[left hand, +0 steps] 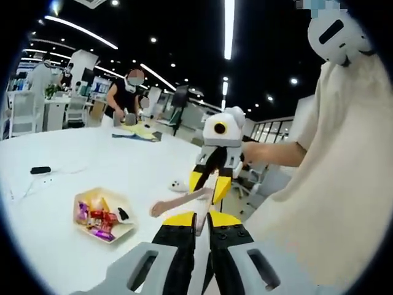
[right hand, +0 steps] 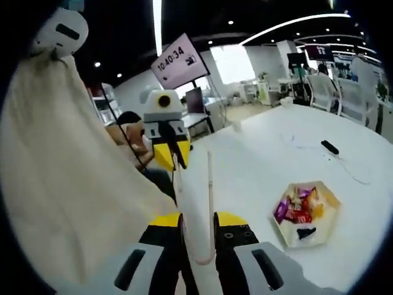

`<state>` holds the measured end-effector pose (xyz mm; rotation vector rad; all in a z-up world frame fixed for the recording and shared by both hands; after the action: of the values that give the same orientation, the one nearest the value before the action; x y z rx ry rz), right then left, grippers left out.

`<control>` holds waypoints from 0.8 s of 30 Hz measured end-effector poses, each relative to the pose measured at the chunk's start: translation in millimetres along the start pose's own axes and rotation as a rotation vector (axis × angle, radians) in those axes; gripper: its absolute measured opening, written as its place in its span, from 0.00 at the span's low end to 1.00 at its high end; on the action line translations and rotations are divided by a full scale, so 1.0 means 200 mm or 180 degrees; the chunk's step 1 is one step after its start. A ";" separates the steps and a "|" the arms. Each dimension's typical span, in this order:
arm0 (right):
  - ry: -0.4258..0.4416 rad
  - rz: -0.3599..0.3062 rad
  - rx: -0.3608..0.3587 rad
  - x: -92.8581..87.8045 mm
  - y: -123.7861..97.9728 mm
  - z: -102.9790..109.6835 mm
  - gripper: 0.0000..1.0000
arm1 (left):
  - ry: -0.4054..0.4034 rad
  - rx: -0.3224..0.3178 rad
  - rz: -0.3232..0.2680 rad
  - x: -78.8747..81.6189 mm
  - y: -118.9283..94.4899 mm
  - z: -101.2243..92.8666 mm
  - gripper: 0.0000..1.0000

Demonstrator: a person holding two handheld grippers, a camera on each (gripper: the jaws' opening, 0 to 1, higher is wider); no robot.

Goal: Place the target food into the container with the food tongs after gripping and lifting it, then release it inside without dropping or visibly crushing the food.

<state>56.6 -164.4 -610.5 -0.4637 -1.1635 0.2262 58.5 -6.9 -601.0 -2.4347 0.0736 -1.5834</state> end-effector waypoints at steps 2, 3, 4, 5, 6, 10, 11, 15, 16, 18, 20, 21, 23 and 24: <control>-0.0016 0.0156 -0.0015 -0.04 0.01 -0.02 0.19 | -0.0045 0.0011 0.0062 -0.04 0.02 0.00 0.05; -0.0030 0.0185 -0.0012 -0.05 0.01 -0.02 0.19 | -0.0050 0.0021 0.0118 -0.07 0.04 0.01 0.05; -0.0043 0.0238 -0.0012 -0.06 0.02 -0.02 0.19 | -0.0050 0.0033 0.0153 -0.09 0.04 0.01 0.05; -0.0068 0.0352 -0.0029 -0.09 0.03 -0.03 0.19 | -0.0051 0.0044 0.0188 -0.11 0.05 0.01 0.05; -0.0065 0.0382 -0.0028 -0.10 0.04 -0.03 0.19 | -0.0060 0.0058 0.0211 -0.12 0.06 0.01 0.05; -0.0131 0.0525 -0.0035 -0.14 0.06 -0.05 0.19 | -0.0098 0.0090 0.0241 -0.16 0.08 0.03 0.06; -0.0157 0.0560 -0.0047 -0.15 0.06 -0.06 0.19 | -0.0106 0.0095 0.0241 -0.17 0.08 0.03 0.06; -0.0197 0.0713 -0.0062 -0.20 0.09 -0.09 0.19 | -0.0123 0.0207 0.0389 -0.25 0.12 0.05 0.06; -0.0200 0.0739 -0.0067 -0.21 0.10 -0.10 0.19 | -0.0121 0.0223 0.0405 -0.27 0.13 0.06 0.06; -0.0168 0.0807 -0.0054 -0.25 0.12 -0.13 0.19 | -0.0177 0.0249 0.0426 -0.31 0.15 0.08 0.06; -0.0156 0.0862 -0.0065 -0.28 0.13 -0.14 0.19 | -0.0228 0.0288 0.0447 -0.34 0.16 0.10 0.07; -0.0140 0.0879 -0.0066 -0.29 0.14 -0.15 0.19 | -0.0193 0.0336 0.0500 -0.35 0.16 0.11 0.07; -0.0135 0.0908 -0.0087 -0.30 0.15 -0.15 0.19 | -0.0142 0.0385 0.0544 -0.37 0.17 0.11 0.07; -0.0141 0.0921 -0.0087 -0.31 0.15 -0.16 0.19 | -0.0138 0.0407 0.0581 -0.39 0.18 0.12 0.07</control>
<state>63.1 -169.9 -686.4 -0.6543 -1.1415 0.4730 51.0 -25.4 -688.2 -2.2919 0.1761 -1.4119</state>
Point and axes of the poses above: the point that each gripper's makers call its tool centre point, and the gripper's own axes: y roughly forward along the fingers, z roughly to its left, x roughly out of its top, the point moved 6 cm from there along -y, roughly backward along the fingers
